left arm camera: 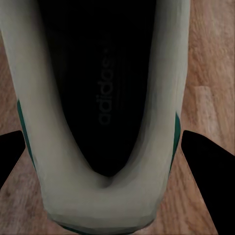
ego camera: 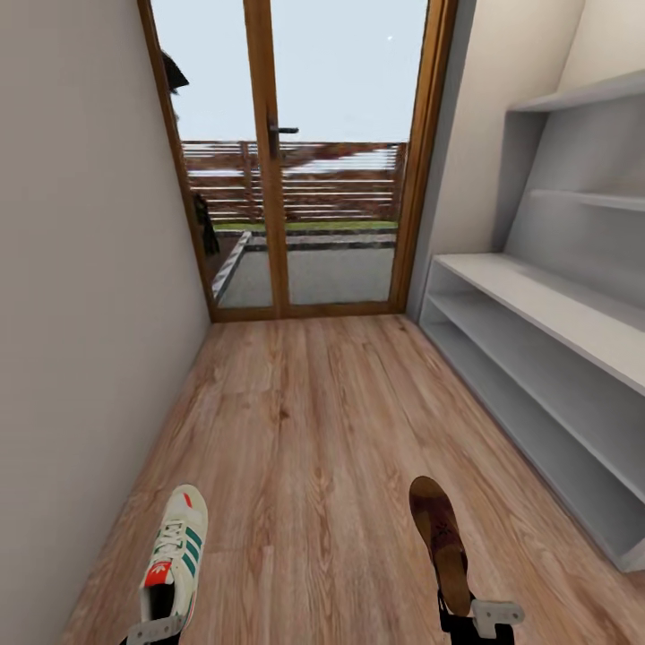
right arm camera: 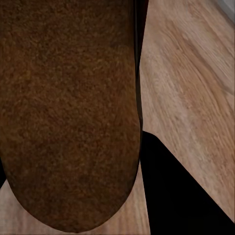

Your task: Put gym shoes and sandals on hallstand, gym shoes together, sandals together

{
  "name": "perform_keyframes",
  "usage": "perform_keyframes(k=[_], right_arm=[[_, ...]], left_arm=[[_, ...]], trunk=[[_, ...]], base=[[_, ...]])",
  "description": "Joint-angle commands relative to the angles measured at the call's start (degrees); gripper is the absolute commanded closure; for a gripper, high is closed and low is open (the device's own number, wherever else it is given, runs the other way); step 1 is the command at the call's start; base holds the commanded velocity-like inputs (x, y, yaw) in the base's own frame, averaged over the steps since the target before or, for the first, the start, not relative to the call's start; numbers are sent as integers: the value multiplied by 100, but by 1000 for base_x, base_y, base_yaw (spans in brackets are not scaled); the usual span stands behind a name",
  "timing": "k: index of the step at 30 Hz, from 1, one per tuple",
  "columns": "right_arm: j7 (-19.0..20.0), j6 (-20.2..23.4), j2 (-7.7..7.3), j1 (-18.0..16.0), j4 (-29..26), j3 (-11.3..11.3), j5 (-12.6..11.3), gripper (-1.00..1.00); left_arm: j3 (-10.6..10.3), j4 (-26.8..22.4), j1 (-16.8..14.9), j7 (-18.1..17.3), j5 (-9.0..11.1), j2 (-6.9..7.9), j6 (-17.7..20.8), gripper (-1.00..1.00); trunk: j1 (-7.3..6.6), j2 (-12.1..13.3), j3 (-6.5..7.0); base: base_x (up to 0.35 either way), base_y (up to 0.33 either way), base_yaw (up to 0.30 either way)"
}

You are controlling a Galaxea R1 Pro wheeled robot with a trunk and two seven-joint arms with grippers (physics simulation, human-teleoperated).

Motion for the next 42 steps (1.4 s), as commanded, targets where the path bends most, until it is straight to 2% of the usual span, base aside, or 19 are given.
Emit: perform_keyframes(k=[1, 11, 35, 42], right_arm=[[-12, -13, 1, -3, 2, -2, 7, 100], [-12, -13, 1, -3, 2, -2, 7, 100], [-6, -13, 1, -3, 3, -2, 0, 100], [-3, -13, 1, -3, 2, -2, -2, 100]], left_arm=[[21, 4, -3, -62, 51, -2, -9, 100], [21, 4, -3, -62, 51, -1, -9, 100], [21, 4, -3, -69, 51, 0, -9, 100], [21, 4, -3, -71, 43, -1, -9, 100]], trunk=[[2, -2, -5], [2, -2, -3], [2, -2, 53], [2, -2, 71]], base=[[340, 0, 0], [340, 43, -80], [303, 181, -251], [326, 59, -255]])
